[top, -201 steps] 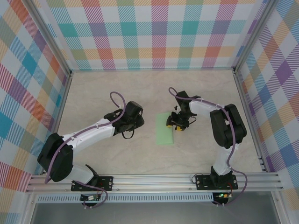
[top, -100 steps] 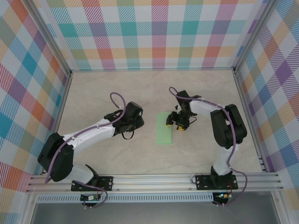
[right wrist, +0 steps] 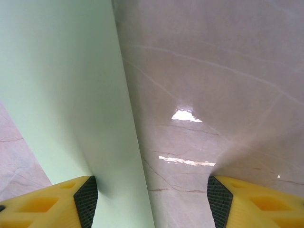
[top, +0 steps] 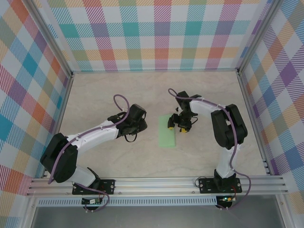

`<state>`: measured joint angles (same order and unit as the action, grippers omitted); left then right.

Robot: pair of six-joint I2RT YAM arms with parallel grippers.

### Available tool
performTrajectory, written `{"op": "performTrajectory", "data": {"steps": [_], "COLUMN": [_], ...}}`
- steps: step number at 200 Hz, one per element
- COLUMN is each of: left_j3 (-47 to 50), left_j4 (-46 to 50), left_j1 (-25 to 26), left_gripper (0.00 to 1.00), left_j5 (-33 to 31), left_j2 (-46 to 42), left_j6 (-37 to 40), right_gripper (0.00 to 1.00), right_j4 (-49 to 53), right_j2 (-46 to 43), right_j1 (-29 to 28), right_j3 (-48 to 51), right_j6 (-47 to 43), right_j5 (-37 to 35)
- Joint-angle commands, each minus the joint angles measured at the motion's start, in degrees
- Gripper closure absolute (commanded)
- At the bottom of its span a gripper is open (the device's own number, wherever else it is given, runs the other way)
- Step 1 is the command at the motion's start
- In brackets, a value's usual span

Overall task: Fold a paper plane with a square sheet of paper (pick it up from the middle)
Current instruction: Fold a square sheet of paper at the center of the table.

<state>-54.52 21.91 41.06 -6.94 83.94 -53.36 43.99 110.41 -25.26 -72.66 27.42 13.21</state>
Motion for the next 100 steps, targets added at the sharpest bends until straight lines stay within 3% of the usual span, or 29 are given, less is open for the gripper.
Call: {"op": "performTrajectory", "data": {"steps": [1,100], "left_j3": [-0.1,0.6], "left_j4": [-1.0,-2.3], "left_j1": [-0.4,-0.4], "left_gripper": [0.74,0.74], "left_j5": [0.5,2.0], "left_j2": [0.4,0.7], "left_j6": [-0.1,0.0], "right_gripper": [0.34,0.34], "right_j4": [0.9,0.9], "right_j2": [2.6,4.5], "right_j1": [-0.5,-0.6], "right_j3": [-0.8,0.1], "right_j6": [0.1,0.9], "right_j5": [-1.7,-2.4]}}
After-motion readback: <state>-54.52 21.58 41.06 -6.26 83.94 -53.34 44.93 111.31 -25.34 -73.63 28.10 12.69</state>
